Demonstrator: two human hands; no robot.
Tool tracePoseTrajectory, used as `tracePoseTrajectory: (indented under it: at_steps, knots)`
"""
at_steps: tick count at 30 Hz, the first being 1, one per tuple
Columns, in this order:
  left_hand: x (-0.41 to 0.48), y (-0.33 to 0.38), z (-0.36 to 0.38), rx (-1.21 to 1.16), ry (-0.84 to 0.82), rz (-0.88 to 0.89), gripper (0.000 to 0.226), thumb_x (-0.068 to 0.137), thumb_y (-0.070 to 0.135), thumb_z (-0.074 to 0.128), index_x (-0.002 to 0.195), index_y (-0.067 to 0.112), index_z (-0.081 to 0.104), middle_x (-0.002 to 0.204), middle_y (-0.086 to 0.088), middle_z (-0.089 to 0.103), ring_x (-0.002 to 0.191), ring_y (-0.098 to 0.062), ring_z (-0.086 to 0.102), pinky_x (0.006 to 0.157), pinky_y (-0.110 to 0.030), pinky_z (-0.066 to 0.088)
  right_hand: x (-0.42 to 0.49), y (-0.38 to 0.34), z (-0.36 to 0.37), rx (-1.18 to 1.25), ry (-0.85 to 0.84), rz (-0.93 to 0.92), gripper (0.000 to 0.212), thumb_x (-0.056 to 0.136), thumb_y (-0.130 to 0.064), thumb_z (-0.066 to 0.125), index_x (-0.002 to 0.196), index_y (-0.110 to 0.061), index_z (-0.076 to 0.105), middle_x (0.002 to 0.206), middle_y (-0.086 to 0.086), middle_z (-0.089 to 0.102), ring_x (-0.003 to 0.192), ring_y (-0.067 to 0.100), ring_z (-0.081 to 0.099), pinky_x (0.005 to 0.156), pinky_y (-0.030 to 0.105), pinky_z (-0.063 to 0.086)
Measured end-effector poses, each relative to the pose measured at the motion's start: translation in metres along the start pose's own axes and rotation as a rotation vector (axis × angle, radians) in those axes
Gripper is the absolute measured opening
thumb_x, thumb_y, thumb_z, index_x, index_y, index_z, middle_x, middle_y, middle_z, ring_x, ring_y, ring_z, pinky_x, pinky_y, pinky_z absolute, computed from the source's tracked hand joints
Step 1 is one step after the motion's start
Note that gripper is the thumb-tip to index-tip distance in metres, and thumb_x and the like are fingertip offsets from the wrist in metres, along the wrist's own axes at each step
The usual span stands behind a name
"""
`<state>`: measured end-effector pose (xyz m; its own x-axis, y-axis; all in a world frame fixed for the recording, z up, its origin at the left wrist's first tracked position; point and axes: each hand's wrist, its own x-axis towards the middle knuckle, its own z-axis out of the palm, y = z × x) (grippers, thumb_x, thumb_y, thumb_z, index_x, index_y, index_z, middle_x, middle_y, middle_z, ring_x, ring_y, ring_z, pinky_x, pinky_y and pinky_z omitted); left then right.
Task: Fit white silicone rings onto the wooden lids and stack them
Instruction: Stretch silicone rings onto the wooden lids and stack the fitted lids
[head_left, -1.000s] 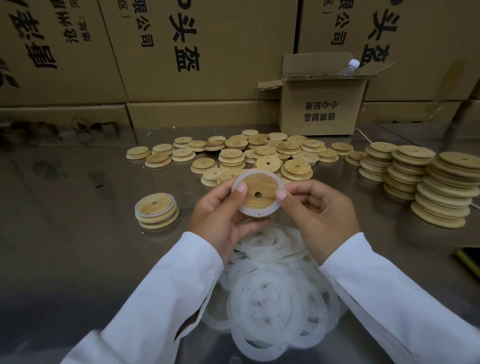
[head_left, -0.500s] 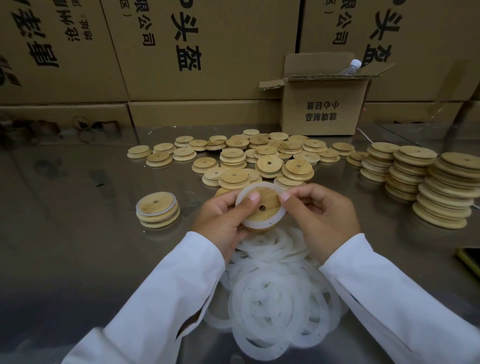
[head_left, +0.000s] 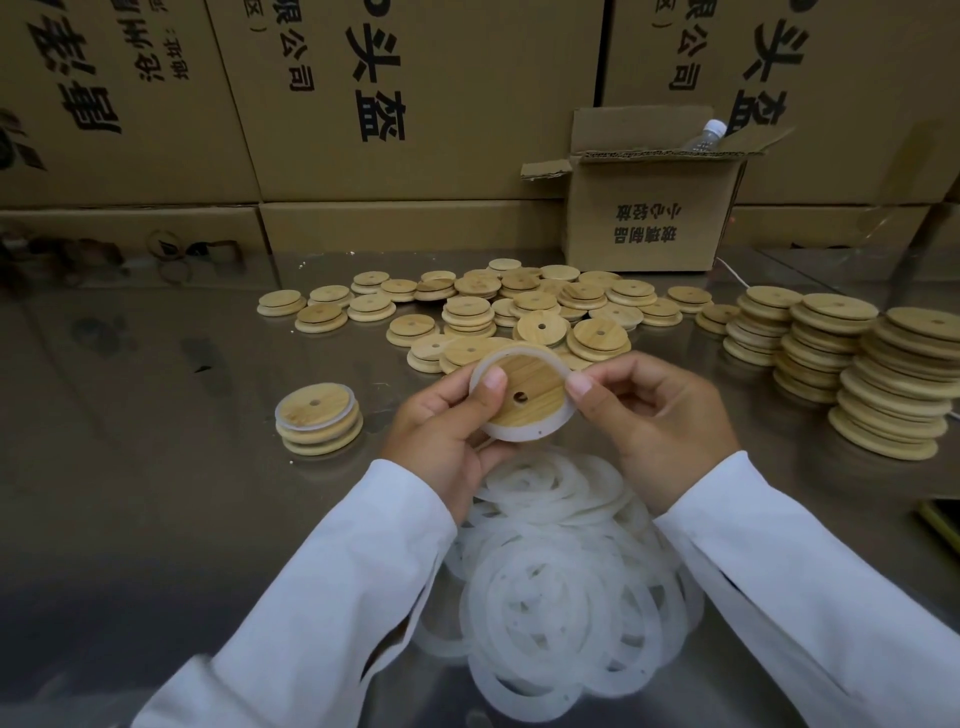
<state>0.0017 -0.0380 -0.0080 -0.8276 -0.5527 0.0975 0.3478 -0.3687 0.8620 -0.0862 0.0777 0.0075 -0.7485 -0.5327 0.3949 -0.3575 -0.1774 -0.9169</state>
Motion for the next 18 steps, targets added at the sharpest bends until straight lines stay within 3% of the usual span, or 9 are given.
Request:
tracePoseTrajectory:
  at_steps: [2,6,14,18]
  knots:
    - [0.0,0.0,0.001,-0.006,0.001,-0.002,0.034,0.072,0.022,0.058,0.101,0.005,0.067,0.1,-0.015,0.07,0.097,-0.028,0.066,0.081,-0.036,0.056,-0.001,-0.001,0.001,0.012,0.007,0.003,0.012,0.078,-0.009,0.068,0.068,-0.015,0.065,0.068,-0.001,0.064,0.061,0.002,0.056,0.062,0.009,0.046]
    - [-0.001,0.0,0.002,0.03,0.004,0.007,0.028,0.072,0.022,0.06,0.094,0.008,0.069,0.091,-0.013,0.073,0.084,-0.023,0.07,0.066,-0.03,0.058,-0.004,0.0,0.003,0.057,0.046,0.001,0.01,0.078,-0.008,0.068,0.07,-0.014,0.065,0.068,-0.001,0.065,0.062,0.005,0.057,0.061,0.01,0.047]
    - [0.0,-0.001,0.003,-0.034,0.021,-0.013,0.039,0.066,0.015,0.062,0.102,0.001,0.063,0.095,-0.016,0.071,0.087,-0.024,0.07,0.068,-0.031,0.058,-0.008,0.007,0.007,-0.028,0.122,-0.001,0.011,0.078,-0.013,0.069,0.07,-0.019,0.064,0.069,-0.007,0.065,0.064,0.004,0.058,0.061,0.011,0.047]
    - [0.0,-0.003,0.001,0.067,-0.026,-0.058,0.038,0.064,0.007,0.063,0.102,0.002,0.064,0.098,-0.017,0.071,0.089,-0.024,0.069,0.073,-0.029,0.058,-0.005,0.01,0.004,-0.072,0.131,0.029,0.017,0.081,-0.011,0.065,0.068,-0.021,0.061,0.066,-0.007,0.062,0.059,0.002,0.056,0.058,0.01,0.046]
